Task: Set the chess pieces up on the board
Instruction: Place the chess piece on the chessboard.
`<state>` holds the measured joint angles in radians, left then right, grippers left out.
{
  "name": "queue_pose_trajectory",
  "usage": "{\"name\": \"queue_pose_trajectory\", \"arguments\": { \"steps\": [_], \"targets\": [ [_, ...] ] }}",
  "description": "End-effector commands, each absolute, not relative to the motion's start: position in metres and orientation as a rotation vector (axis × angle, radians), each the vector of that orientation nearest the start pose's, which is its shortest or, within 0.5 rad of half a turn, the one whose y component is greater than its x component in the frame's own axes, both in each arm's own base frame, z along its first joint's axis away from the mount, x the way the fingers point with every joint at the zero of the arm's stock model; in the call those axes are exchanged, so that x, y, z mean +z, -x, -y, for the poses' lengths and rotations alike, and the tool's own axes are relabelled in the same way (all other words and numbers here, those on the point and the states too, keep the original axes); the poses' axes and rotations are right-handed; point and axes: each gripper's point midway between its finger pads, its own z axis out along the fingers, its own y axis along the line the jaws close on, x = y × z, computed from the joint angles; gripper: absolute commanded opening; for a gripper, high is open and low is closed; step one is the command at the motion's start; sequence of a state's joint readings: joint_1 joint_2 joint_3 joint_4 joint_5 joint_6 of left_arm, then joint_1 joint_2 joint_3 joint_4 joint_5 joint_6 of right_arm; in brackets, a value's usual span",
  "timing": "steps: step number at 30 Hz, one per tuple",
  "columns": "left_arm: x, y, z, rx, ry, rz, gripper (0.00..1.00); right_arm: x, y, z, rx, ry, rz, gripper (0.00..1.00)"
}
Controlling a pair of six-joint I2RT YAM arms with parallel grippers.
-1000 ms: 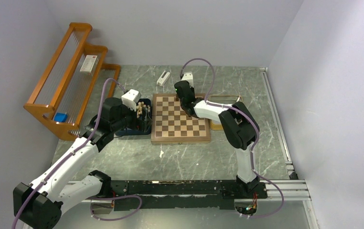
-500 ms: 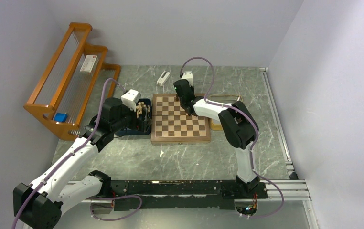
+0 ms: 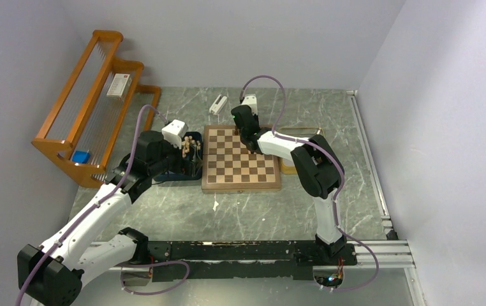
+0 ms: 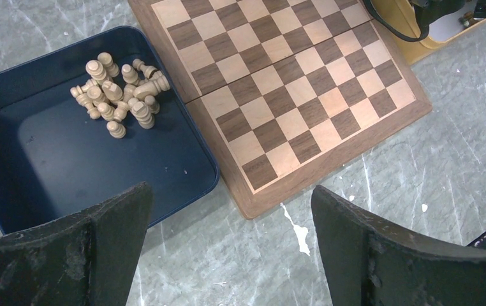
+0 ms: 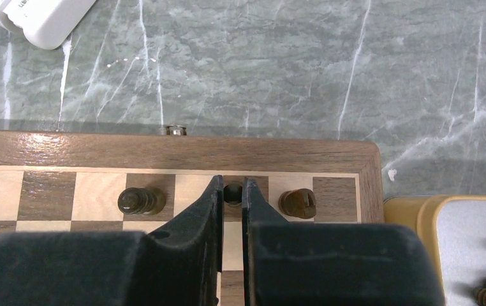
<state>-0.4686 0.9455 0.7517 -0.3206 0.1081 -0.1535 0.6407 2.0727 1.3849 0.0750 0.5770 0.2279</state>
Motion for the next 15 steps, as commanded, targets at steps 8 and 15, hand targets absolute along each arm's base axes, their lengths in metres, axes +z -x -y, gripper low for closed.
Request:
{"name": "queue_pose_trajectory", "arguments": {
  "steps": [8, 15],
  "targets": [
    [0.1869, -0.2684, 0.1630, -0.472, -0.400, -2.068, 0.98, 0.0559, -0.4760, -0.2367, -0.150, 0.094, -2.132, 0.11],
    [0.1867, -0.2683, 0.1634, -0.473, -0.401, -2.068, 0.98, 0.0600, -0.4749, -0.2349, -0.153, 0.092, -2.129, 0.11]
  ]
}}
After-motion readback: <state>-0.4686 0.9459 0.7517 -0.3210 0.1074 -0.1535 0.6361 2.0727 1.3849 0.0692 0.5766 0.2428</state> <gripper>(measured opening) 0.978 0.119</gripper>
